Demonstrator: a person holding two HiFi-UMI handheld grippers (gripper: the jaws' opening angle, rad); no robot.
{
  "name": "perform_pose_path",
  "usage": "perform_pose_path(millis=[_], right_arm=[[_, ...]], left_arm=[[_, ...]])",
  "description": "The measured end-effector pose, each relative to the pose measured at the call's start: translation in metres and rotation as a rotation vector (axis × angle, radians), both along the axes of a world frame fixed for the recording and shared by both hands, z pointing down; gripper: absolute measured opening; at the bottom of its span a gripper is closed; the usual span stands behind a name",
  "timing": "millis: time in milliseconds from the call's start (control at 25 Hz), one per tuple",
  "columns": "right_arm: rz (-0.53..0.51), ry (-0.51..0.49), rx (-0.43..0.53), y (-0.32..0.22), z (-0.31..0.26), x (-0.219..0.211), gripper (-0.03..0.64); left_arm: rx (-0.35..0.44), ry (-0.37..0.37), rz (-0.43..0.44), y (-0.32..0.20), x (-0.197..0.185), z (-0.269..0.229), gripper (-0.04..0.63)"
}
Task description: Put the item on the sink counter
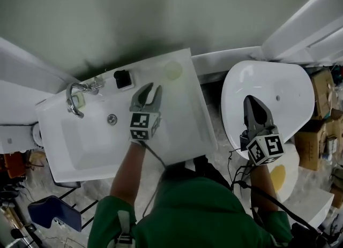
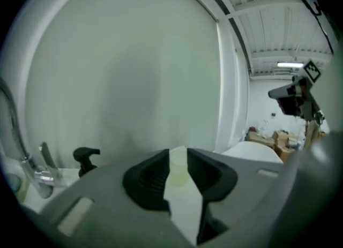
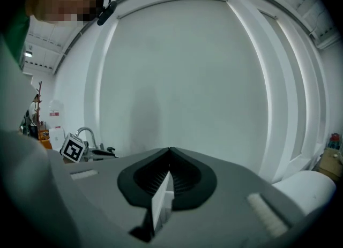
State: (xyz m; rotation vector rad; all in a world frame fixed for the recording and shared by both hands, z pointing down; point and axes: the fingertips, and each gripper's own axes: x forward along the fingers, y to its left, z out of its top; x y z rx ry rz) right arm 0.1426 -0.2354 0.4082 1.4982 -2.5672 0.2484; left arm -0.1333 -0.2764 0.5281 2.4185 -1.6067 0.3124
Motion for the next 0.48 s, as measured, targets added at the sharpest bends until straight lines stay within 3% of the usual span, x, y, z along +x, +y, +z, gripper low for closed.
perform_pose_path(millis=[200,480], right_arm=[[-0.039,-0.039,0.067,-0.004,-0.027,-0.001,-0.003],[-0.077,-0.091,0.14,-0.014,-0.061,0.005,-0.003]], left_arm=[[0.052,-0.068,-0.085,0.024,0.001,-0.058,-0.002],[0.149,-0.081,-0.138,0.048,0.018,-0.125,-0.002]])
